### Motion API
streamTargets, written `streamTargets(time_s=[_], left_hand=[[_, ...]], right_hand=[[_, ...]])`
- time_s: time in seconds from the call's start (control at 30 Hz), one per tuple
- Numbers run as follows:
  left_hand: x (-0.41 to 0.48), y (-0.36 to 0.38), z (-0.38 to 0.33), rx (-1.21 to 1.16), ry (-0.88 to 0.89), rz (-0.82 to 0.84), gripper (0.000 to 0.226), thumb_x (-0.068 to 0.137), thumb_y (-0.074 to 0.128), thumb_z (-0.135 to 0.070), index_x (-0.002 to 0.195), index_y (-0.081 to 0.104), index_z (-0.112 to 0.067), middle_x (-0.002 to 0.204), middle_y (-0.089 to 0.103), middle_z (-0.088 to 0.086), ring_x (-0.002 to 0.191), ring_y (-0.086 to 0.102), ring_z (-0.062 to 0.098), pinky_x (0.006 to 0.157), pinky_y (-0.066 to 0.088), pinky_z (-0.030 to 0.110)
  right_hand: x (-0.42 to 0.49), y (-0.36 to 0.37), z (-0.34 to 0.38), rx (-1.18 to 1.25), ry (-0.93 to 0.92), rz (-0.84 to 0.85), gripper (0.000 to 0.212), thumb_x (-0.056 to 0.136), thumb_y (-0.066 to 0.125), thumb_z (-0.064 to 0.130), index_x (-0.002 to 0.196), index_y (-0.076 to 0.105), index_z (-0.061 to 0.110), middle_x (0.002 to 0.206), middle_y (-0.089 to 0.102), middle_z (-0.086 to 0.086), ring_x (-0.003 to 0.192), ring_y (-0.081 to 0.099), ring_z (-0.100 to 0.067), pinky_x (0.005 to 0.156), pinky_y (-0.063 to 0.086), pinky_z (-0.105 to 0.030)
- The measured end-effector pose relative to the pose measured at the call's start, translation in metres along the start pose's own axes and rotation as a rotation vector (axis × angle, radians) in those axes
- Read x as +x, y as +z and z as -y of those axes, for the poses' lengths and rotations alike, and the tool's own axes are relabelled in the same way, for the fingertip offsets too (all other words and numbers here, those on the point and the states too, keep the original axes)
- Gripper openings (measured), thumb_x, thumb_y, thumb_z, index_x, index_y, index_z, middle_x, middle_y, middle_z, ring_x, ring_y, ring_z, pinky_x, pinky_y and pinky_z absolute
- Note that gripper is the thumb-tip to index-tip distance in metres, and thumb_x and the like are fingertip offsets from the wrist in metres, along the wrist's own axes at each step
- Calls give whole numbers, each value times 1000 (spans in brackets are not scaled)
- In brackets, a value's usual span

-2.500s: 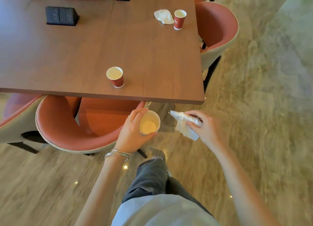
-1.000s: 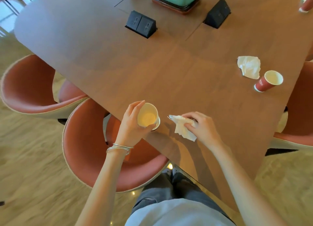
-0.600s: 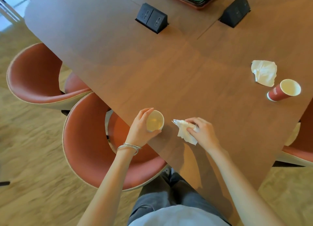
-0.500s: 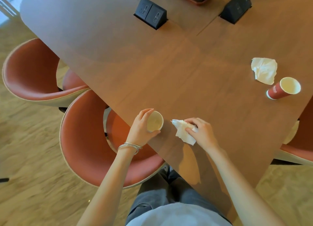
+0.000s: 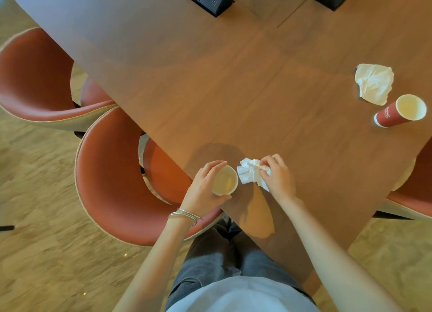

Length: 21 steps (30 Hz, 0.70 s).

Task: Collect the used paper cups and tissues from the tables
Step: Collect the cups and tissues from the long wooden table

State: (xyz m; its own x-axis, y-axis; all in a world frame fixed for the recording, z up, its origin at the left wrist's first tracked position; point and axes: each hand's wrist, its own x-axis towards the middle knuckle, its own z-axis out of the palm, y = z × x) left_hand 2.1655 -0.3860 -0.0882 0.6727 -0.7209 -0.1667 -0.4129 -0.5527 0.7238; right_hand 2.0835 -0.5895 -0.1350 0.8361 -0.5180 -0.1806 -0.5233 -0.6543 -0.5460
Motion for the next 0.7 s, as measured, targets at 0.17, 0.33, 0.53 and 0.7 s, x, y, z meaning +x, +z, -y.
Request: streamTargets(time_s=[0.17,0.33,0.53,0.7], left_hand=[[-1,-1,-1,1,5,-9,81,66,80,-23,136,40,-15,137,41,0,122,40,19,101,37,34],[-5,-2,4,8,40,2,79,68,80,-23,136,40,-14,137,41,1,122,42,18,99,40,35],[-16,-5,14,10,72,19,78,69,78,-26,136,39,-15,137,41,-1,122,40,16,100,40,37],[-18,-10,19,-3,107,47,78,68,79,-25,135,41,-16,136,42,-3,121,42,16,100,40,37]], right_hand=[[-12,23,-6,-54,-35,15,15,83,61,10,96,68,12,97,58,0,86,55,-19,59,43,-29],[-34,41,-3,-114,-15,-101,20,80,63,7,96,72,17,92,63,-3,85,52,-25,65,42,-30],[-45,52,7,-135,95,100,57,75,62,57,119,59,21,123,52,7,114,41,-19,77,45,-30],[-59,65,17,-139,159,-96,44,71,72,35,111,64,18,117,57,6,106,47,-21,79,47,-32]])
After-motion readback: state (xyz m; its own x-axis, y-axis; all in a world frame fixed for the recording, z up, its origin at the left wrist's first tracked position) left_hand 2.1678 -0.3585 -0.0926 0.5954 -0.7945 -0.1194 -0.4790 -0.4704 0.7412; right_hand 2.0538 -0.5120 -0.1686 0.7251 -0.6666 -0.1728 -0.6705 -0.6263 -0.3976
